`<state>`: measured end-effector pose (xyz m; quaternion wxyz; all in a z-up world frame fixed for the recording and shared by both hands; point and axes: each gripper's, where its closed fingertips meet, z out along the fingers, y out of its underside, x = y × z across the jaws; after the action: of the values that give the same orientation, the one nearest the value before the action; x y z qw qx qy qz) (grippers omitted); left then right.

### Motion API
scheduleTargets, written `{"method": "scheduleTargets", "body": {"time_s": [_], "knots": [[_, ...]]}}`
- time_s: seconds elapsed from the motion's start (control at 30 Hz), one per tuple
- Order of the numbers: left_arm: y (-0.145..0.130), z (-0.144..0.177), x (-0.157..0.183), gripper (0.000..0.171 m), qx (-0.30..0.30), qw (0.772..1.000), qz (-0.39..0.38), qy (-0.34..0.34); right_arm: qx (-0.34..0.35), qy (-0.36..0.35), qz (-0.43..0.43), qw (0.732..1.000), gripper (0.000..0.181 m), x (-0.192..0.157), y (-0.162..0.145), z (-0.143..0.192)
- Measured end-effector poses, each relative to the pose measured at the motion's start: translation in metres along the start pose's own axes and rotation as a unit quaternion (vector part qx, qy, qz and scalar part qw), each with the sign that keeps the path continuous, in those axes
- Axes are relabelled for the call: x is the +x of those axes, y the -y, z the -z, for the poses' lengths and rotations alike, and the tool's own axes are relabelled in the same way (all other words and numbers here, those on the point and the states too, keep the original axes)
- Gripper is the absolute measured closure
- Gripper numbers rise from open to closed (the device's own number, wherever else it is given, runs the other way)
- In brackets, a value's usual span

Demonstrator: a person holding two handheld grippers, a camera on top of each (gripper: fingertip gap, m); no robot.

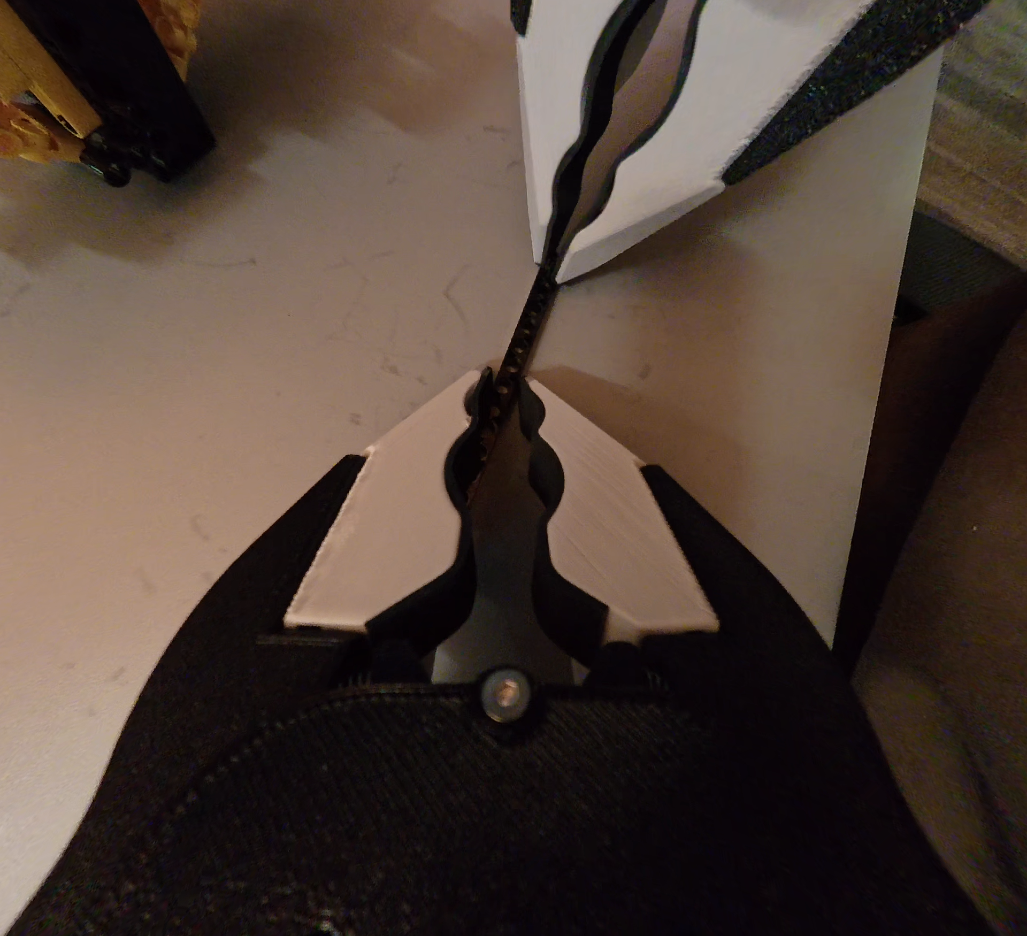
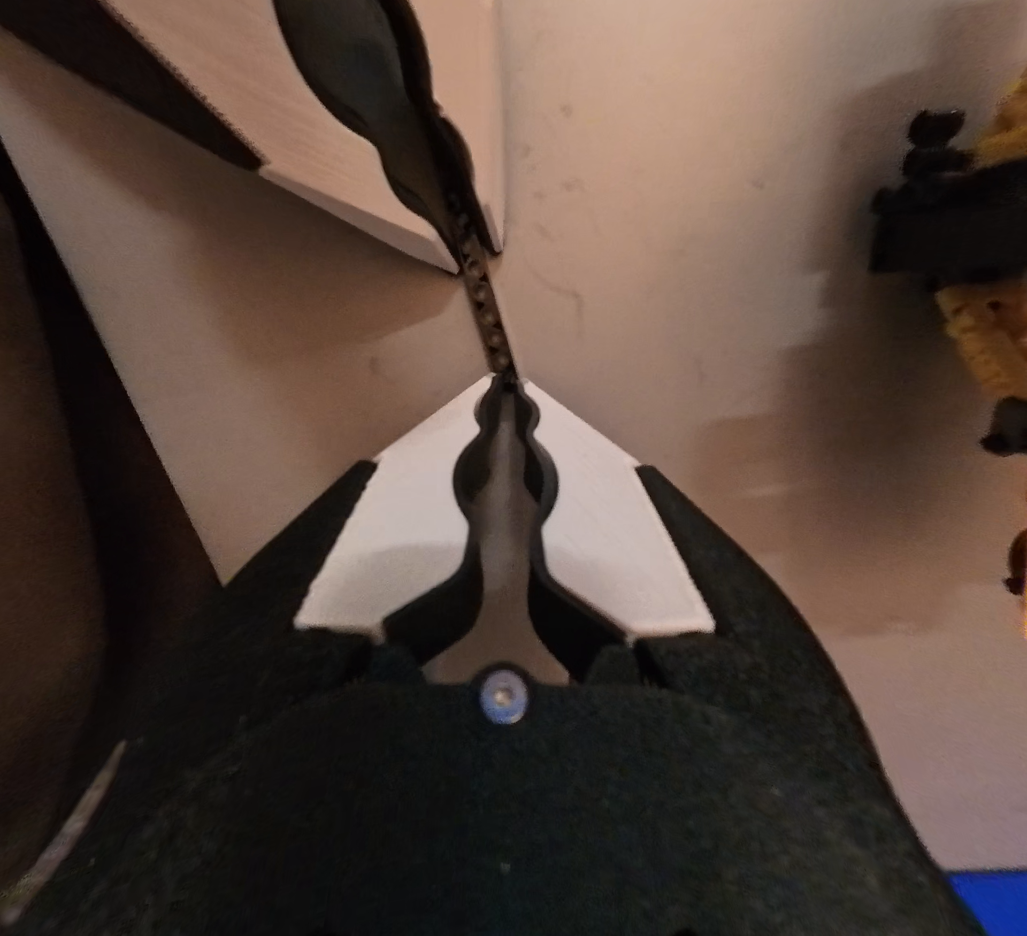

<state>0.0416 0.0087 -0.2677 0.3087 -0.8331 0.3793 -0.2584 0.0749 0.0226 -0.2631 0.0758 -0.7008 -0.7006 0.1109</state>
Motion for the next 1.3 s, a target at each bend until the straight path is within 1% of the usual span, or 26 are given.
{"method": "scheduleTargets", "body": {"time_s": [0.1, 0.27, 0.3, 0.33, 0.37, 0.43, 0.53, 0.63, 0.73, 0.97, 1.1, 1.3], "knots": [[0.000, 0.000, 0.000, 0.165, 0.000, 1.000, 0.000, 0.000, -0.004, -0.018, 0.024, 1.000, 0.178, 0.000, 0.000, 0.000], [0.000, 0.000, 0.000, 0.164, 0.000, 1.000, 0.000, 0.000, 0.007, -0.027, 0.043, 0.999, 0.176, 0.000, -0.001, 0.000], [0.000, 0.000, 0.000, 0.164, 0.000, 1.000, 0.000, 0.000, 0.003, -0.032, 0.045, 0.998, 0.169, 0.001, -0.003, 0.000], [0.000, 0.000, 0.000, 0.164, 0.000, 1.000, 0.000, 0.000, -0.002, -0.041, 0.053, 0.998, 0.154, 0.003, -0.005, 0.000], [0.000, 0.000, 0.000, 0.164, 0.000, 1.000, 0.000, 0.000, -0.001, -0.049, 0.061, 0.997, 0.151, 0.004, -0.006, 0.000], [0.000, 0.000, 0.000, 0.164, 0.000, 1.000, 0.000, 0.000, 0.020, -0.055, 0.066, 0.996, 0.159, 0.003, -0.001, 0.005], [0.000, 0.000, 0.000, 0.164, 0.000, 1.000, 0.001, -0.001, 0.048, -0.042, 0.060, 0.996, 0.171, -0.003, 0.008, 0.011], [0.000, 0.000, 0.000, 0.164, 0.000, 1.000, 0.002, -0.001, 0.031, -0.048, 0.062, 0.996, 0.171, 0.001, 0.004, 0.009], [0.000, 0.000, 0.000, 0.164, 0.000, 1.000, 0.002, -0.001, 0.031, -0.047, 0.071, 0.996, 0.177, 0.000, 0.002, 0.005], [0.000, 0.000, -0.001, 0.164, 0.000, 1.000, 0.005, -0.001, 0.027, -0.039, 0.068, 0.997, 0.178, -0.001, 0.002, 0.004], [0.000, 0.000, -0.001, 0.164, 0.000, 1.000, 0.005, -0.001, 0.038, -0.022, 0.037, 0.998, 0.178, -0.001, 0.001, 0.002], [0.000, 0.000, -0.001, 0.164, 0.000, 1.000, 0.006, 0.000, 0.032, -0.039, 0.050, 0.997, 0.177, 0.000, 0.002, 0.003]]}}
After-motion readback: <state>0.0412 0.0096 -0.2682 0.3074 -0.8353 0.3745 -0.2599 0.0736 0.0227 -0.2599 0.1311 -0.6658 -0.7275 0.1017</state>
